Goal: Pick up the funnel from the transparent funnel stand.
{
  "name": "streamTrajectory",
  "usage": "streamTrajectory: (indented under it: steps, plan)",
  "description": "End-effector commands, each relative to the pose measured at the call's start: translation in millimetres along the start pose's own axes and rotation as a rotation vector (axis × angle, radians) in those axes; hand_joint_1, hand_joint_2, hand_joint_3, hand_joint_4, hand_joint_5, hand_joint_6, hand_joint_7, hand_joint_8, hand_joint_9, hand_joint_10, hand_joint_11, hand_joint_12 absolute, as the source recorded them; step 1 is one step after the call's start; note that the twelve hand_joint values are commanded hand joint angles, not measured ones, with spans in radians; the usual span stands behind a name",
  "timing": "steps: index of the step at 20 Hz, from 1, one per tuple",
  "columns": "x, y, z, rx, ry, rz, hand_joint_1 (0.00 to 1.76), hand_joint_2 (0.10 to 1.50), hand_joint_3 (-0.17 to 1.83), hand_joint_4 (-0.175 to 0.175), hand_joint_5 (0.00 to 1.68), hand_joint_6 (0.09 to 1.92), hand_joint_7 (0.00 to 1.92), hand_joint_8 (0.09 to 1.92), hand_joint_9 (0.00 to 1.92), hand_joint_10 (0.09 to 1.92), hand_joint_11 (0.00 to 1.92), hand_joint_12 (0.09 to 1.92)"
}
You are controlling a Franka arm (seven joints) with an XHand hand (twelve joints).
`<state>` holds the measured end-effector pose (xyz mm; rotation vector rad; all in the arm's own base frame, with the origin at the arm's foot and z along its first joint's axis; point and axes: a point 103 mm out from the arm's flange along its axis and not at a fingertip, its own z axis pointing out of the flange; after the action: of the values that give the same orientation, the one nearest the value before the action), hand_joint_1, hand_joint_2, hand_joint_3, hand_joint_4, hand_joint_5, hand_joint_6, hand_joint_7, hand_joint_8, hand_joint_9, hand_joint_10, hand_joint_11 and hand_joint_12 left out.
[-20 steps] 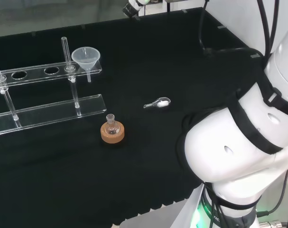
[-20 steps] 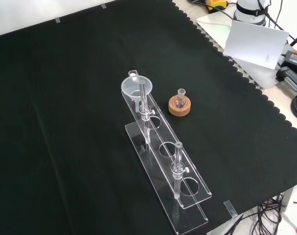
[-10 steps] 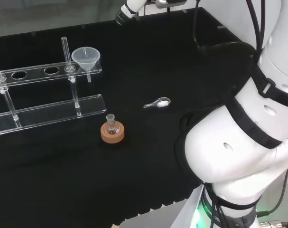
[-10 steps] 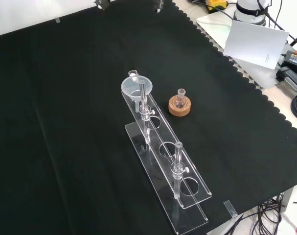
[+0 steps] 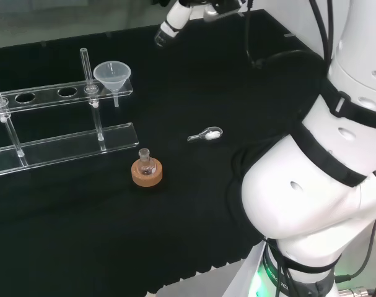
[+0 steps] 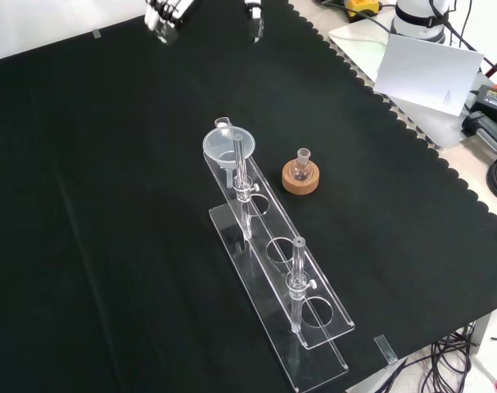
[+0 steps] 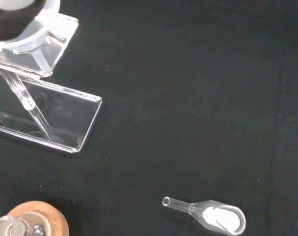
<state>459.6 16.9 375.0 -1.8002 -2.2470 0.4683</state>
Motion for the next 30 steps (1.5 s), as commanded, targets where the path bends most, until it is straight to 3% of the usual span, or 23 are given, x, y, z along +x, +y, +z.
streamTrajectory:
  steps: [1, 7, 9, 12, 13, 20, 30]
  plan:
    - [20, 27, 2, 0.011, -0.026, -0.024, 0.67, 0.67, 0.0, 0.011, 0.02, 0.09, 0.04, 0.48, 0.0, 0.44, 0.0, 0.45]
    - [30, 47, 10, 0.056, -0.048, -0.06, 0.66, 0.67, 0.0, 0.009, 0.01, 0.09, 0.04, 0.49, 0.0, 0.43, 0.0, 0.45]
    - [32, 54, 15, 0.095, -0.081, -0.025, 0.66, 0.67, 0.0, 0.009, 0.01, 0.09, 0.04, 0.49, 0.0, 0.43, 0.0, 0.45]
    - [37, 62, 19, 0.117, -0.091, -0.018, 0.66, 0.67, 0.0, 0.008, 0.01, 0.09, 0.03, 0.49, 0.0, 0.43, 0.0, 0.46]
    - [32, 63, 20, 0.116, -0.09, -0.05, 0.66, 0.67, 0.0, 0.008, 0.01, 0.09, 0.03, 0.49, 0.0, 0.43, 0.0, 0.46]
    - [49, 79, 27, 0.153, -0.088, -0.045, 0.66, 0.67, 0.0, 0.007, 0.01, 0.09, 0.03, 0.49, 0.0, 0.42, 0.0, 0.48]
    - [71, 82, 34, 0.189, -0.079, -0.109, 0.64, 0.66, 0.0, -0.003, 0.0, 0.09, 0.0, 0.45, 0.0, 0.33, 0.0, 0.47]
